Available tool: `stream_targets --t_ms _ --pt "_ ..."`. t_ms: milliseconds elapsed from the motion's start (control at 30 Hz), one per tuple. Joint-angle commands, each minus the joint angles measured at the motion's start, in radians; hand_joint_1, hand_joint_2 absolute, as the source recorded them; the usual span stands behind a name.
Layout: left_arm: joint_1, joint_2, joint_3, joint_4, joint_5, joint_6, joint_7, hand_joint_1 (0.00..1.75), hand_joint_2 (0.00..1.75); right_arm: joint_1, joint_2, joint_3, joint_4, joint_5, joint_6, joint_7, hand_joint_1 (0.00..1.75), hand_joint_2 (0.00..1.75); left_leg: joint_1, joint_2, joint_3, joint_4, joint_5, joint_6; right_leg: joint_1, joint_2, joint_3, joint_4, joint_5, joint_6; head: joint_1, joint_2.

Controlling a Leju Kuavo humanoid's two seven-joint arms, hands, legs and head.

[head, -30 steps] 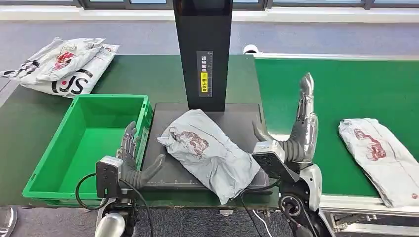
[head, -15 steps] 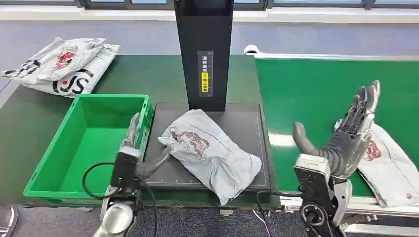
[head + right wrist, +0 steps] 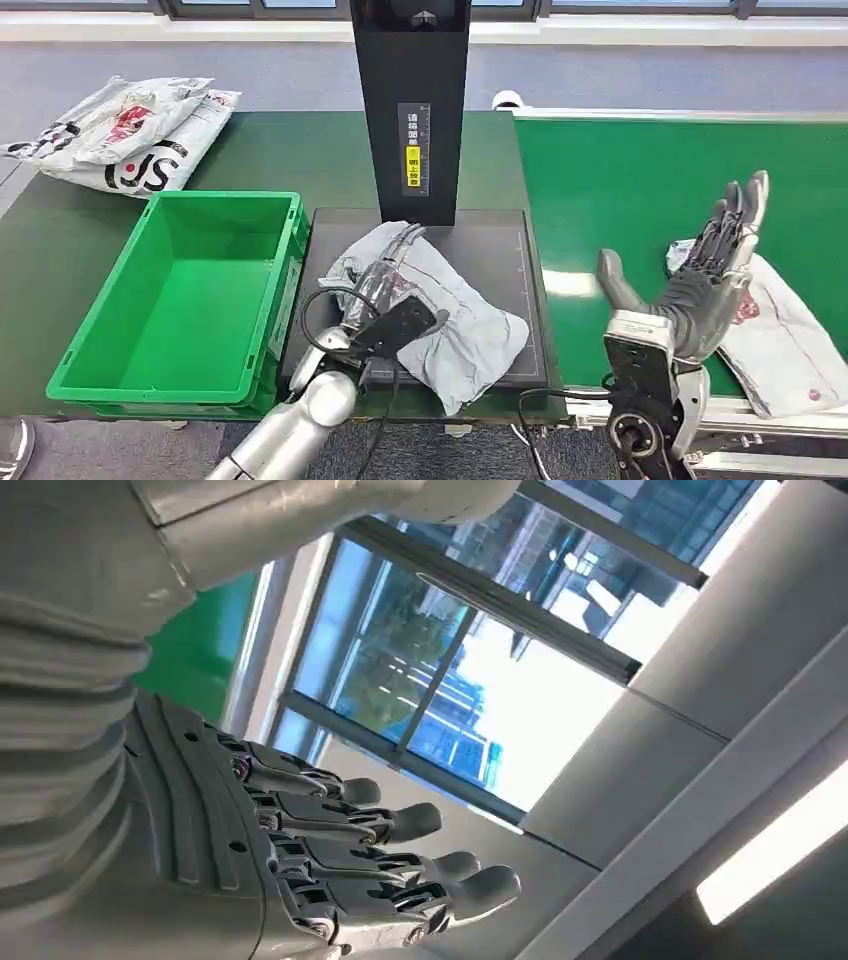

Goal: Moved the parcel from conveyor to table for the left to box.

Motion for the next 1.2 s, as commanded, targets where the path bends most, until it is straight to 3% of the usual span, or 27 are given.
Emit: stream_targets --t_ms 33,333,800,1133,1167,1200 --pt "-0.098 -0.037 -0.143 0.202 0.021 -0.014 -0.002 0.00 1.75 -0.038 0.033 -0.046 0.081 0.004 0.003 0.010 0.00 1.75 0.000 0.000 0.001 -0.001 0.000 0.000 0.000 -0.001 0.002 -0.001 0.000 0.000 0.000 0.000" --pt "-0.171 -0.057 -0.209 0.381 0.002 -0.042 0.026 0.00 1.75 -0.056 0.048 -0.042 0.082 0.020 0.003 0.025 0.00 1.75 0.001 0.000 0.001 -0.001 0.001 0.000 0.001 -0.001 0.002 -0.002 0.001 -0.001 0.000 0.000" --pt "-0.171 -0.057 -0.209 0.381 0.002 -0.042 0.026 0.00 1.75 -0.056 0.048 -0.042 0.082 0.020 0.003 0.025 0.00 1.75 0.001 0.001 0.001 -0.001 0.001 0.000 0.001 0.000 0.002 -0.002 0.001 -0.001 0.000 0.000" --pt "-0.257 -0.061 -0.263 0.601 -0.142 -0.013 0.112 0.03 1.75 -0.070 0.057 -0.034 0.067 0.032 0.003 0.045 0.00 1.75 0.001 0.001 0.001 -0.001 0.001 0.000 0.001 0.000 0.002 -0.001 0.001 -0.001 0.000 0.000" --pt "-0.258 -0.059 -0.266 0.606 -0.156 -0.005 0.117 0.56 1.75 -0.071 0.056 -0.034 0.067 0.032 0.003 0.045 0.00 1.75 0.001 0.002 0.002 -0.002 0.001 0.000 0.001 0.000 0.002 -0.002 0.001 -0.001 0.000 0.000" --pt "-0.258 -0.056 -0.274 0.609 -0.171 0.009 0.126 1.75 1.75 -0.072 0.054 -0.033 0.066 0.033 0.003 0.045 0.00 1.75 0.001 0.003 0.002 -0.002 0.001 0.000 0.001 0.001 0.002 -0.003 0.002 -0.001 0.000 0.000"
